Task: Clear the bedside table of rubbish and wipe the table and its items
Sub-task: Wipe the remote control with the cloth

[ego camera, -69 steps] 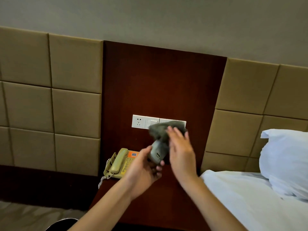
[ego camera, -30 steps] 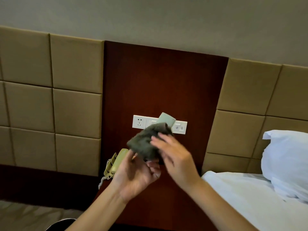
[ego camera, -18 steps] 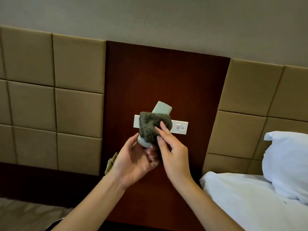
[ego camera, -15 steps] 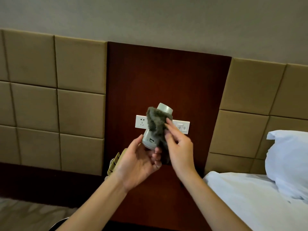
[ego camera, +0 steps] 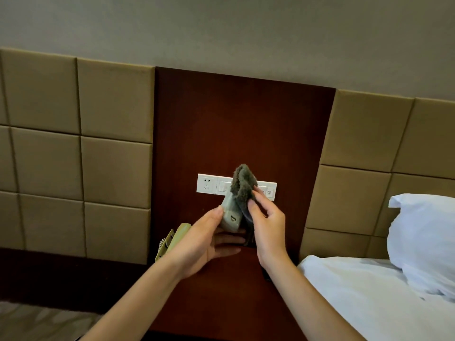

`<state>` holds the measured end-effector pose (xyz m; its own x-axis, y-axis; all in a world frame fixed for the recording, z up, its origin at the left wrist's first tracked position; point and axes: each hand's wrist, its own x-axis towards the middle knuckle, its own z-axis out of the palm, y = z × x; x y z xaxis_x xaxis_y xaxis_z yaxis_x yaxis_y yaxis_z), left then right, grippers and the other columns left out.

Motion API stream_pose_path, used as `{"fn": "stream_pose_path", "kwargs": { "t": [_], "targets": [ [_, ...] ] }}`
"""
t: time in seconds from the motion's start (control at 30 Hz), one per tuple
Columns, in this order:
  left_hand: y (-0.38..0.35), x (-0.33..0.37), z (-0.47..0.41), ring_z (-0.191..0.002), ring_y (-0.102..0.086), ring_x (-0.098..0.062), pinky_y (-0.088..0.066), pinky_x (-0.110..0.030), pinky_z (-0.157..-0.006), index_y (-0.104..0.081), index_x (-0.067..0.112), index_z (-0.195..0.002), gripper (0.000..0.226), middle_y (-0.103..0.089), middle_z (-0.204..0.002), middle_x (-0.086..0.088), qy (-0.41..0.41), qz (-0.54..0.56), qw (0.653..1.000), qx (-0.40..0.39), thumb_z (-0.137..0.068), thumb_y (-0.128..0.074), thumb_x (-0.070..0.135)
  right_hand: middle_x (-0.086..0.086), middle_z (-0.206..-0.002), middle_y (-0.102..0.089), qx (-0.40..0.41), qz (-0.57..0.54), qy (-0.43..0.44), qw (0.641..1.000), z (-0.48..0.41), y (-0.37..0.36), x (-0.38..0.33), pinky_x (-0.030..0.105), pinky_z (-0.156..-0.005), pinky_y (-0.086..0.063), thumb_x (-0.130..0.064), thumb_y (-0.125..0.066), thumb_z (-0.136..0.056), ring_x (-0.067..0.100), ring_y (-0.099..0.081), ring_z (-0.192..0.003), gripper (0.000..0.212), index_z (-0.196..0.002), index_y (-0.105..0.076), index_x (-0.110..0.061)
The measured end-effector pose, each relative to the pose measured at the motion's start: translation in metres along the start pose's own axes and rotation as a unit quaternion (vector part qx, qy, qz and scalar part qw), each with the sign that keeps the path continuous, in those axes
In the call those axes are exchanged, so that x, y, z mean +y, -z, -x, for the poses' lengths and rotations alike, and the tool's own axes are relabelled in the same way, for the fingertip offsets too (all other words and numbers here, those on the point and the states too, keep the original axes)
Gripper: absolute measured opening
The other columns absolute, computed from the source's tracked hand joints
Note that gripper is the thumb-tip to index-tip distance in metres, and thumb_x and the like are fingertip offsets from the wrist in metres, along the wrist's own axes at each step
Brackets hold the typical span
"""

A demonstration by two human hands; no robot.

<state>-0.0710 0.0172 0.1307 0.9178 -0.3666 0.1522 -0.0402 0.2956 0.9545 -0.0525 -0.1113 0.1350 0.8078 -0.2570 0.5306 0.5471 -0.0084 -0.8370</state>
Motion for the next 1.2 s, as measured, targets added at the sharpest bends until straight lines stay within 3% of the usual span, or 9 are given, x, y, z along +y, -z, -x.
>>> {"fn": "stream_pose_path", "kwargs": {
  "t": [0.2,0.33,0.53,0.63,0.73,0.83,1.0,1.1,1.2],
  "targets": [
    [-0.004,0.004,-0.002,-0.100,-0.066,-0.022,-0.057,-0.035,-0.082,-0.031,0.035,-0.136,0.038,-0.059,-0.119,-0.002,-0.063,-0.109,0.990,0.062,-0.103,-0.029,0.017,-0.005,-0.119,-0.064,0.014,-0.029,-0.032,0.999,0.011,-0.009,0.003,0.034,-0.099,-0.049,-0.007,-0.053,-0.094,0.008,-0.059,-0.113,0.031,-0.107,-0.063,-0.033],
    [-0.006,0.004,-0.004,-0.095,-0.068,-0.017,-0.058,-0.031,-0.074,-0.029,0.046,-0.127,0.039,-0.064,-0.110,0.003,-0.058,-0.122,0.989,0.063,-0.102,-0.029,0.016,-0.008,-0.119,-0.064,-0.011,0.050,0.014,0.999,0.024,-0.011,0.008,0.013,-0.090,-0.048,-0.008,-0.052,-0.096,0.001,-0.057,-0.112,0.031,-0.123,-0.062,-0.019],
    [0.006,-0.005,-0.008,-0.084,-0.067,-0.018,-0.055,-0.032,-0.071,-0.056,0.011,-0.123,0.029,-0.070,-0.102,-0.010,-0.043,0.083,0.994,0.060,-0.095,-0.046,0.008,-0.016,-0.126,-0.058,-0.052,0.164,0.164,0.971,0.045,-0.010,0.015,0.009,-0.100,-0.038,-0.014,-0.053,-0.095,-0.010,-0.046,-0.123,0.031,-0.121,-0.058,-0.029],
    [0.005,-0.004,-0.001,-0.065,-0.065,-0.017,-0.053,-0.026,-0.056,-0.061,0.009,-0.110,0.030,-0.071,-0.088,-0.010,-0.037,0.176,0.983,0.022,-0.082,-0.053,0.014,-0.016,-0.134,-0.050,-0.056,0.269,0.291,0.916,0.034,0.001,0.023,0.024,-0.108,-0.036,-0.018,-0.046,-0.091,0.013,-0.043,-0.132,0.039,-0.129,-0.055,-0.018],
    [-0.002,-0.004,0.006,-0.051,-0.058,-0.016,-0.050,-0.023,-0.049,-0.061,0.011,-0.114,0.040,-0.065,-0.080,-0.012,0.008,0.209,0.978,0.002,-0.076,-0.058,0.020,-0.008,-0.131,-0.045,0.038,0.310,0.287,0.906,-0.004,0.017,0.014,0.033,-0.105,-0.038,0.001,-0.053,-0.087,0.030,-0.050,-0.126,0.038,-0.123,-0.062,-0.006],
    [-0.009,0.001,0.004,-0.054,-0.057,-0.017,-0.052,-0.024,-0.052,-0.059,0.007,-0.118,0.044,-0.063,-0.080,-0.016,0.039,0.271,0.962,-0.018,-0.076,-0.059,0.018,0.009,-0.131,-0.056,0.059,0.327,0.229,0.915,-0.031,0.021,-0.003,0.045,-0.105,-0.042,0.003,-0.056,-0.090,0.028,-0.052,-0.125,0.035,-0.124,-0.060,-0.002],
    [0.000,0.003,-0.017,-0.051,-0.062,-0.015,-0.053,-0.021,-0.049,-0.069,0.005,-0.088,0.018,-0.068,-0.076,-0.011,0.032,0.330,0.944,0.002,-0.086,-0.057,0.018,-0.002,-0.128,-0.058,-0.057,0.320,0.364,0.873,0.008,0.005,0.004,0.036,-0.113,-0.029,-0.004,-0.051,-0.088,0.019,-0.052,-0.125,0.036,-0.121,-0.063,-0.007],
    [0.007,-0.006,-0.010,-0.061,-0.069,-0.017,-0.055,-0.023,-0.049,-0.075,0.006,-0.079,0.034,-0.071,-0.081,-0.011,0.007,0.324,0.946,-0.011,-0.051,-0.089,0.018,-0.001,-0.126,-0.062,-0.120,0.348,0.448,0.815,0.034,0.000,0.012,0.044,-0.115,-0.026,-0.011,-0.053,-0.089,0.015,-0.052,-0.126,0.029,-0.115,-0.067,-0.010],
    [0.004,-0.010,-0.005,-0.042,-0.051,-0.008,-0.037,-0.014,-0.036,-0.061,0.006,-0.084,0.018,-0.060,-0.073,-0.007,0.053,0.330,0.942,0.003,-0.073,-0.060,0.020,0.001,-0.120,-0.067,-0.104,0.365,0.418,0.826,0.006,0.008,0.007,0.044,-0.116,-0.021,-0.009,-0.049,-0.087,0.013,-0.054,-0.121,0.031,-0.111,-0.069,-0.009]
  ]
}}
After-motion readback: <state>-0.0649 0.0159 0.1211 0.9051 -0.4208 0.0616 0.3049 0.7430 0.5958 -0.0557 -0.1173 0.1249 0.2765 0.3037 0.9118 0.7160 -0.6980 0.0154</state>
